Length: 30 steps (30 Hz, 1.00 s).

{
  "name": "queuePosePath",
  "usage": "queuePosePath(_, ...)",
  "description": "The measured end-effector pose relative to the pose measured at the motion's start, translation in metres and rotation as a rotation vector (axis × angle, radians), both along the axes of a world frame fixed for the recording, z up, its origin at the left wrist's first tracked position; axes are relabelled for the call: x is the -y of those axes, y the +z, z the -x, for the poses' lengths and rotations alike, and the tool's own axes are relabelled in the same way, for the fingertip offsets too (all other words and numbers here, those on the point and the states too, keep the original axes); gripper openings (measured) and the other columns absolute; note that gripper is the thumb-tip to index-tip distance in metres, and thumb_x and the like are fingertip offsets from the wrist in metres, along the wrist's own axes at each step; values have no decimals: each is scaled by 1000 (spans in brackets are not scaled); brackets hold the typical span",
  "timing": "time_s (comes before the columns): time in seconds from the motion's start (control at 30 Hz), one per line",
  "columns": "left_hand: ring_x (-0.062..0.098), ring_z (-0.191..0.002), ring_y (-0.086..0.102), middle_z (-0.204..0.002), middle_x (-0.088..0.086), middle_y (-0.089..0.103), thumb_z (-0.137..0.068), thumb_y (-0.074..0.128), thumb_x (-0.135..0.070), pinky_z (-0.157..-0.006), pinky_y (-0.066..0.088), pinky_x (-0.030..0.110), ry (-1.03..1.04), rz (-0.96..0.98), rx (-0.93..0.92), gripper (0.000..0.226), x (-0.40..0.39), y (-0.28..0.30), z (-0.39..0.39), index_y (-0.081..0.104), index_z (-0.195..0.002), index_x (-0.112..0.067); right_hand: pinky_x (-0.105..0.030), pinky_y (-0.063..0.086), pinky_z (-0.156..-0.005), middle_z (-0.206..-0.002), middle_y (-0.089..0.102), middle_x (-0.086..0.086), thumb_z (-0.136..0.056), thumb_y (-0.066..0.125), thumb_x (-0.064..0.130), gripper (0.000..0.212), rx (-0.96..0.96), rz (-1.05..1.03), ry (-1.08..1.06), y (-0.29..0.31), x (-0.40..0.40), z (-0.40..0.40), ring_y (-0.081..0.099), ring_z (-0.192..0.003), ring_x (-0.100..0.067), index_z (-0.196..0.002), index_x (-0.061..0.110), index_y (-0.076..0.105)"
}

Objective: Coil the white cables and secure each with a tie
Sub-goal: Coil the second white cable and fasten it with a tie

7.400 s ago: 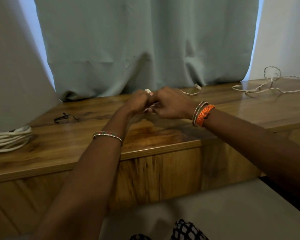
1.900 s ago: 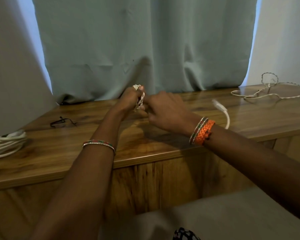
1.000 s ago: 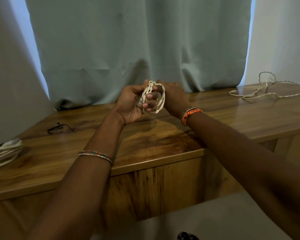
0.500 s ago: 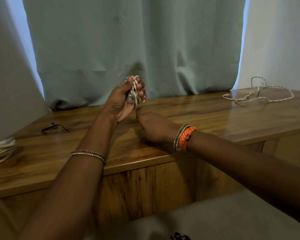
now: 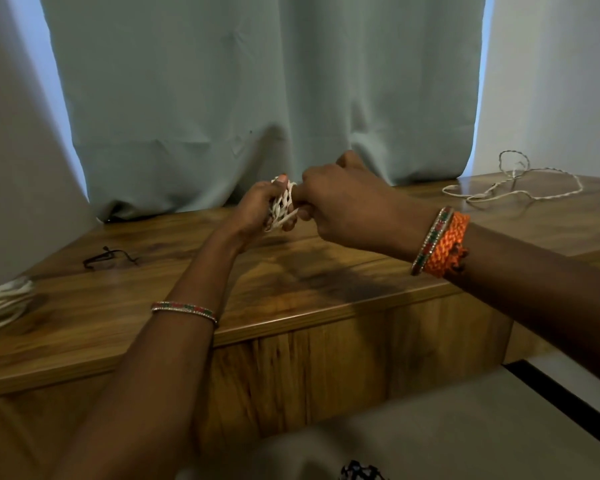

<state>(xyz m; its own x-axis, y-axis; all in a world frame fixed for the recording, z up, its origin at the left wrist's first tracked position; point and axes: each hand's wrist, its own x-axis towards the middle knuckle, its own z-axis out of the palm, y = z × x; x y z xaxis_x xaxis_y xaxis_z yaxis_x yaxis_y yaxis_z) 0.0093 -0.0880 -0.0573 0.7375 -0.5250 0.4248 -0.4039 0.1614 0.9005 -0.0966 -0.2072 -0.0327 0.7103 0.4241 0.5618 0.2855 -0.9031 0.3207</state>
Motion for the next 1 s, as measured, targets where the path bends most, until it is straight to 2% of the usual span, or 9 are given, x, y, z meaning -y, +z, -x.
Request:
queuePosePath(0.1,9,-31,36,-42,-1,48,-97,22,-11,-37,28,15,-40,-49,-63,42,0,0,4,47,-63,-7,-33,26,-88,-79,43,7,-92,48,18,17,90,27,5,2,5,-7,36,-72,-11,-102,24,61)
queuePosePath(0.2,8,-32,26,-46,1,37,-91,22,-18,-35,19,14,-10,-138,-131,46,1,-3,2,46,-52,-12,-34,28,-86,-82,55,3,-90,49,19,14,177,51,23,-2,8,-16,50,-74,-19,-94,21,62)
queuePosePath(0.37,7,-25,20,-36,-1,31,-91,13,-32,-35,11,12,-135,-235,-255,45,2,0,5,38,-61,-9,-30,31,-65,-88,63,-3,-92,46,28,20,277,-129,3,-2,14,-45,60,-81,-27,-96,18,62)
queuePosePath(0.5,5,-22,18,-36,-2,26,-92,16,-33,-32,12,7,-215,-153,-305,51,-1,4,5,40,-54,-9,-31,39,-63,-82,58,2,-91,48,32,25,169,-469,200,-11,21,-73,58,-78,-21,-92,15,66)
queuePosePath(0.6,6,-19,17,-31,-3,26,-92,14,-31,-35,9,7,-247,-109,-326,62,-3,7,4,45,-41,-13,-27,44,-76,-85,60,-2,-93,52,14,19,-40,-839,409,-15,20,-83,57,-81,-13,-94,5,69)
queuePosePath(0.73,7,-18,15,-26,-4,24,-91,13,-30,-39,5,9,-272,-68,-297,62,-7,11,8,43,-38,-16,-17,48,-72,-83,65,-3,-96,44,2,25,-258,-1239,543,-17,7,-84,59,-77,-8,-87,5,66)
queuePosePath(0.87,7,-17,15,-26,-5,24,-91,14,-30,-35,8,7,-235,2,-291,62,-7,9,6,43,-38,-16,-32,43,-70,-73,56,-6,-92,43,15,24,-527,-1587,593,-23,-3,-88,54,-71,-19,-74,14,58)
queuePosePath(0.93,7,-18,15,-27,-5,25,-92,14,-31,-34,7,9,-172,44,-274,64,-4,7,2,45,-38,-16,-39,48,-76,-73,62,-7,-92,43,30,29,-504,-1646,532,-26,-9,-93,60,-76,-26,-79,14,63)
queuePosePath(1.0,8,-19,15,-28,-5,26,-92,15,-30,-36,3,16,-93,98,-270,65,-1,4,-5,46,-36,-17,-48,52,-82,-72,66,-3,-88,45,46,38,-355,-1566,456,-30,-18,-100,66,-82,-30,-73,19,67)
